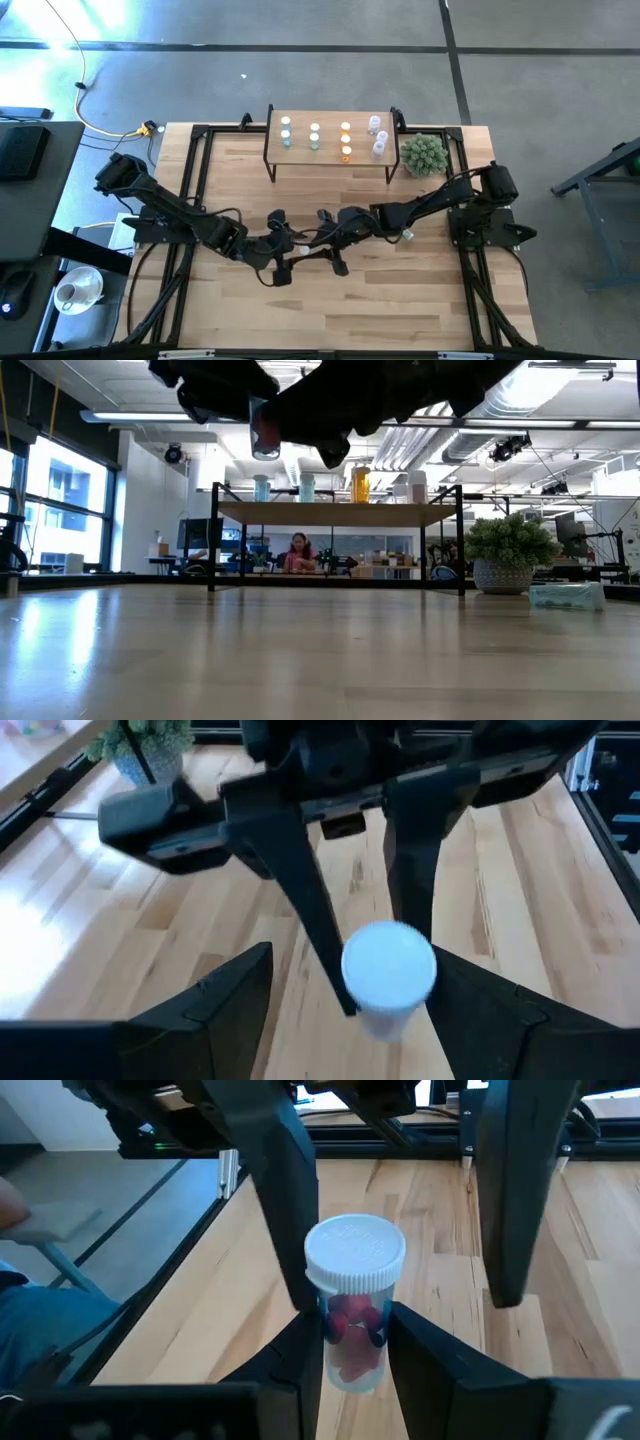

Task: Pick and place medicine bottles onto shelf by color
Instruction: Put the blue pill bottle on the shelf aligned with the other blue pill bottles

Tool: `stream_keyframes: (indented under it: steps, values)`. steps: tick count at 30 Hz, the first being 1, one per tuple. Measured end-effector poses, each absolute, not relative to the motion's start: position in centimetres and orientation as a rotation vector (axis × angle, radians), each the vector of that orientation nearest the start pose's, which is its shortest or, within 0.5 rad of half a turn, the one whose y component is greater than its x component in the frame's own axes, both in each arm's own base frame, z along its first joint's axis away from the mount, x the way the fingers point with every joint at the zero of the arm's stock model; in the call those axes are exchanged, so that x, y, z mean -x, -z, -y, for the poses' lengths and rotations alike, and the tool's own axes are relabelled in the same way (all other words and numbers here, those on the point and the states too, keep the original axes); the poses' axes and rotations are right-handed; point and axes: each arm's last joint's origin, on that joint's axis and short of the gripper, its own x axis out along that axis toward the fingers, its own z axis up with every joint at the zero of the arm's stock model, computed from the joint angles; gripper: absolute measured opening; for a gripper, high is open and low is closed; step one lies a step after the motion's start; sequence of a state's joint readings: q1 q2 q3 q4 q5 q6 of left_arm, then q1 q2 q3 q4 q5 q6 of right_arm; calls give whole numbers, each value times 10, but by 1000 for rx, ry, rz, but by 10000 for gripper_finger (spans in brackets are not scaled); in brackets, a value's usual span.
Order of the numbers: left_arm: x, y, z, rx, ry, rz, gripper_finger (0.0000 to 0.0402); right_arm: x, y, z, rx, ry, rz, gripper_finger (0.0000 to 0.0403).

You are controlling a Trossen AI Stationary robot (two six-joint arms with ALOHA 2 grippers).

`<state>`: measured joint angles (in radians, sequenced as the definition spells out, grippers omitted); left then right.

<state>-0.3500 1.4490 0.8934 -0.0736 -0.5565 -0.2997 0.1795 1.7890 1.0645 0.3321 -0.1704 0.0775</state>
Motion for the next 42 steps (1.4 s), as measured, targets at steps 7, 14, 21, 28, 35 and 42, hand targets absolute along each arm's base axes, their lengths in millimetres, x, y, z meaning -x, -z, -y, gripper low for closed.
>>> stream_keyframes:
  steps: [7, 14, 21, 28, 35, 42]
  values:
    - [-292, -234, 89, 20, -235, -519, 239, -382, -206, -73, -76, -331, -417, 87]
    - [-291, -234, 93, 23, -217, -520, 239, -382, -206, -73, -76, -330, -422, 87]
    - [-291, -234, 95, 26, -207, -520, 207, -382, -206, -73, -76, -330, -422, 87]
    - [-291, -234, 95, 26, -209, -520, 149, -382, -206, -73, -76, -333, -422, 87]
    - [-291, -234, 95, 26, -209, -520, 111, -382, -206, -73, -76, -332, -422, 87]
    - [-291, -234, 95, 26, -210, -520, 113, -382, -206, -73, -76, -332, -421, 87]
